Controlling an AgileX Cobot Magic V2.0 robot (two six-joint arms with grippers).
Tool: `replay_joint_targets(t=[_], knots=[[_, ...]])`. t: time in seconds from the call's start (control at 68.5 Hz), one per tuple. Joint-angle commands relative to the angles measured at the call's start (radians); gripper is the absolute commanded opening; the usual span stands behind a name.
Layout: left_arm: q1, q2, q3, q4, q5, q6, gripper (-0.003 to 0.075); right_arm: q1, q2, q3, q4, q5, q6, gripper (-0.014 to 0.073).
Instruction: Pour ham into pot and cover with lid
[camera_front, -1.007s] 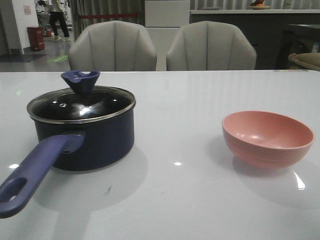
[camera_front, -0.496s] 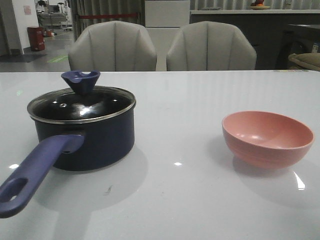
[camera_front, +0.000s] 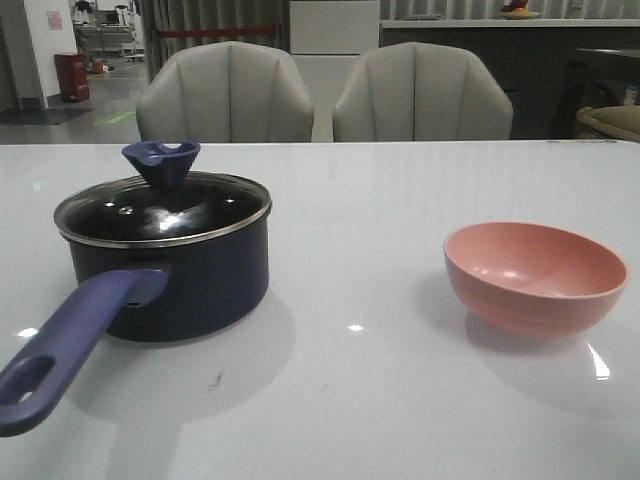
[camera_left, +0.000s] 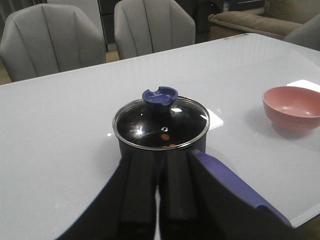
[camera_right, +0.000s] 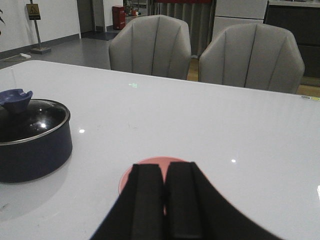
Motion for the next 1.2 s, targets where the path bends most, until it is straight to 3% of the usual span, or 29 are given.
replay_joint_targets(t=[0.0,0.409,0.525,0.7,0.817,0.977,1.182], knots=[[0.003,0.012,-0.022,-0.018,-0.084,-0.004,0.0112,0.001,0.006,-0.028,0.003,-0.080,-0.004,0.0145],[0.003,0.012,-0.022,-0.018,-0.087,-0.004,0.0112,0.001,0.006,-0.028,0.003,-0.080,-0.004,0.0145],[0.012,0.012,0.019,0.033,-0.182,-0.004,0.0112,0.001,0.006,-0.028,0.003,-0.080,-0.004,0.0145],[0.192,0.010,0.183,0.037,-0.431,-0.014,0.0112,0.001,0.006,-0.028,0.003,-0.080,-0.004,0.0145],[0.313,0.007,0.288,0.060,-0.556,-0.112,0.0112,0.001,0.006,-0.028,0.003,-0.080,-0.004,0.0145],[0.387,-0.022,0.395,0.086,-0.629,-0.196,0.0112,0.001,0.006,-0.028,0.003,-0.080,-0.004,0.0145],[0.391,-0.035,0.396,0.097,-0.585,-0.196,0.0112,0.001,0.006,-0.028,0.003,-0.077,-0.004,0.0145]])
